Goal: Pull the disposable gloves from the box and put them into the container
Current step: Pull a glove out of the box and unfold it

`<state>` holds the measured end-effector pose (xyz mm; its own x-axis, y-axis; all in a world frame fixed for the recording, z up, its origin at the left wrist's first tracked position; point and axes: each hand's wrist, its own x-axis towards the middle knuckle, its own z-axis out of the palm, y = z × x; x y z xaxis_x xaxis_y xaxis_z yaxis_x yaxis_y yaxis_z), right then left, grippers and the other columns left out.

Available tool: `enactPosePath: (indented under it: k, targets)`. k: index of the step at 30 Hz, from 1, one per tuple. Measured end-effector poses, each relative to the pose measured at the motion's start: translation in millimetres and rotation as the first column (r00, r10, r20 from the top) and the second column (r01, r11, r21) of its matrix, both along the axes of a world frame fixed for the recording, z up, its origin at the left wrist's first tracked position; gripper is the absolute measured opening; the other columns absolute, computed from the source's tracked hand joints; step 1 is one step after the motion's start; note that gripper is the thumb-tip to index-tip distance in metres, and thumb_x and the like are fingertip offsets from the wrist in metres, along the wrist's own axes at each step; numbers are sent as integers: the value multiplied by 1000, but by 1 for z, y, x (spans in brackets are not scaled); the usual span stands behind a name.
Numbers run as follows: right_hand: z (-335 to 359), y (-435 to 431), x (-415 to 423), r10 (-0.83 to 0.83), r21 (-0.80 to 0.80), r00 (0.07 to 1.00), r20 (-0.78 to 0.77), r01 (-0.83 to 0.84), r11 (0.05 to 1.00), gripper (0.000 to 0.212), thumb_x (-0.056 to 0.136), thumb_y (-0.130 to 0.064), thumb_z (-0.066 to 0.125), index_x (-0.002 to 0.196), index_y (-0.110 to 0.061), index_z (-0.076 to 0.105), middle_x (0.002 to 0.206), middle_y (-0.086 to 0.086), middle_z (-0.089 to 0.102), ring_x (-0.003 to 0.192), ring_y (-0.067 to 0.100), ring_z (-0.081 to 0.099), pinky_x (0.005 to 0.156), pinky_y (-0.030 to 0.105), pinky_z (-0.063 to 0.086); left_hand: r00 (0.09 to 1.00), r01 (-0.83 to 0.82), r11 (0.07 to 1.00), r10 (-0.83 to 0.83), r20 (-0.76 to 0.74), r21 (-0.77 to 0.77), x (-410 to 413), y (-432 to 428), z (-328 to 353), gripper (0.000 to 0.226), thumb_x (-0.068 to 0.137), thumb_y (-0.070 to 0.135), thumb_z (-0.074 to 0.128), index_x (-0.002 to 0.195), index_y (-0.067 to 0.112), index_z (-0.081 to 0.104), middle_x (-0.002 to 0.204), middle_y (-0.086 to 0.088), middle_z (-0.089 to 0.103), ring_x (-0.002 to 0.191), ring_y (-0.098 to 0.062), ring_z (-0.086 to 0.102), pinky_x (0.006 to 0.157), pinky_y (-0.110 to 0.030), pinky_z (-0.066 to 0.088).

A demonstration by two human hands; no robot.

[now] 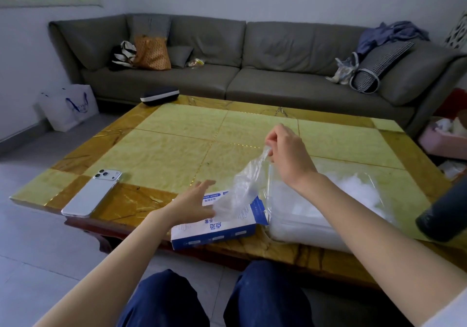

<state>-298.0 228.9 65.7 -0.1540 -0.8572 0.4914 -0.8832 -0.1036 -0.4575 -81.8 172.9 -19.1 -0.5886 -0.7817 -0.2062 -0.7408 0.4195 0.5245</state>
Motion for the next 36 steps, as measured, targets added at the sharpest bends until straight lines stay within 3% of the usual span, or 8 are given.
enactPosePath:
  k: [5, 13, 18, 21, 26, 29, 32, 36]
  targets:
    - [10, 11, -13, 3, -44, 998, 70, 0, 999, 15, 95, -4, 48, 84, -13, 47, 88, 6, 54, 76, 20, 60, 68, 28, 55, 959, 126, 991, -113, -259, 34, -52, 25, 29, 92, 80, 32, 73, 148, 29, 12, 150, 2, 27, 131, -6, 28, 101, -22, 25]
    - [16, 31, -30, 121, -46, 973, 196, -114, 992, 10, 94, -5, 52, 89, -13, 51, 82, -2, 53, 73, 14, 62, 67, 18, 55, 926, 57, 998, -41, -375, 32, -95, 9, 46, 88, 80, 31, 73, 149, 23, 18, 150, 2, 30, 134, -14, 31, 104, -27, 26]
    - [12, 36, -45, 74, -25, 976, 203, -70, 997, 11, 93, -2, 54, 86, -11, 53, 81, 1, 56, 72, 17, 63, 71, 31, 56, 950, 133, 989, -147, -276, -69, -110, -5, 54, 11, 82, 13, 69, 87, 9, 61, 85, -9, 62, 76, -14, 55, 80, -36, 49]
    - [7, 37, -53, -53, -7, 965, 258, 56, 998, 6, 94, -13, 55, 96, -8, 51, 93, 6, 58, 83, 23, 61, 74, 27, 48, 946, 97, 992, -117, -303, -81, -116, -1, 61, 16, 85, 14, 66, 75, 13, 54, 73, 0, 53, 67, -13, 48, 69, -27, 43]
    - [-5, 41, -47, -147, 412, 852, 503, -87, 907, 60, 89, -46, 54, 116, 7, 47, 107, 20, 55, 98, 30, 58, 83, 36, 46, 883, 14, 1000, -3, -470, 20, -123, 7, 70, 26, 87, 24, 65, 102, 3, 62, 96, -9, 67, 91, -23, 63, 86, -36, 50]
    - [-9, 45, -41, -57, 327, 782, 620, -192, 925, 34, 90, -32, 60, 88, 1, 61, 102, 26, 62, 84, 26, 62, 76, 29, 47, 846, 22, 996, 28, -532, 87, -126, 15, 73, 21, 88, 21, 64, 106, 8, 62, 95, -3, 67, 90, -17, 64, 85, -31, 51]
    - [-9, 46, -42, -5, 233, 721, 693, -217, 948, 15, 91, -19, 61, 94, -5, 67, 75, 1, 64, 67, 8, 59, 70, 20, 50, 803, 19, 982, 97, -588, 188, -123, 16, 73, 17, 86, 22, 66, 95, 9, 59, 93, -9, 66, 89, -22, 63, 86, -36, 51]
    - [-14, 46, -45, -17, 250, 742, 671, -205, 946, 13, 94, -13, 57, 95, -3, 66, 81, 4, 65, 73, 15, 61, 74, 28, 52, 815, 75, 974, 63, -575, 214, -117, 15, 73, 23, 85, 24, 65, 94, 3, 61, 84, -6, 68, 78, -15, 64, 82, -34, 52]
